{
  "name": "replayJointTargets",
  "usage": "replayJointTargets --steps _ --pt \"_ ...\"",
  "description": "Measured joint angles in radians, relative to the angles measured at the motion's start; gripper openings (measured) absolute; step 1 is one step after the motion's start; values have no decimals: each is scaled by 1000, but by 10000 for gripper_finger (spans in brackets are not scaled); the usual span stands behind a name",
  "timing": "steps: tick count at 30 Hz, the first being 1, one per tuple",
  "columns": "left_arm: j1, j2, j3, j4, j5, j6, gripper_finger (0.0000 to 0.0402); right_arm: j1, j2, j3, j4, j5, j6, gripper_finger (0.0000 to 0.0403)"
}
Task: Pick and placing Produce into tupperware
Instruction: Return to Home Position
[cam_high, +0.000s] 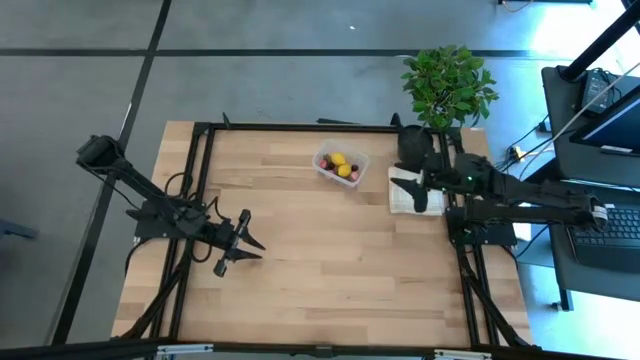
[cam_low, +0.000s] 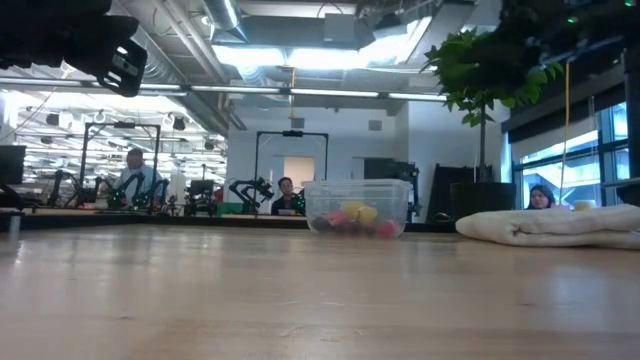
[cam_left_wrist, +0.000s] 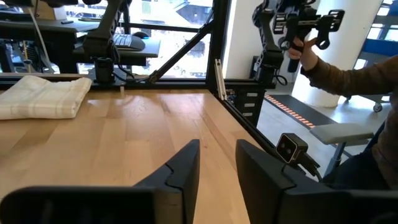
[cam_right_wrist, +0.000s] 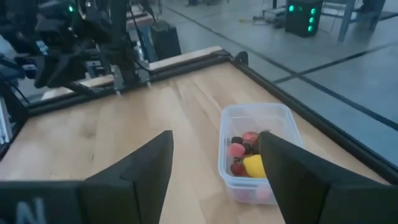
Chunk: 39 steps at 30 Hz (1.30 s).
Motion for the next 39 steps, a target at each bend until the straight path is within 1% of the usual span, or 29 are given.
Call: replayJointTargets --steps 9,14,22,24,31,35,39 --pt "0 0 0 5 0 4 82 5 -224 -144 -2 -22 0 240" --pt "2 0 0 67 -6 4 74 4 -362 -229 -6 -24 -4 240" --pt "4 0 0 138 -9 34 61 4 -543 -304 -9 -26 -59 240" --pt "4 0 0 138 -9 34 57 4 -576 -308 -40 -26 -67 240" --pt "6 0 0 145 -30 45 45 4 -575 -308 -87 -26 -73 240" --pt "23 0 0 156 -39 84 38 4 -575 -308 -83 -25 -75 240" --pt "46 0 0 157 -39 87 31 4 -575 -308 -63 -25 -77 240"
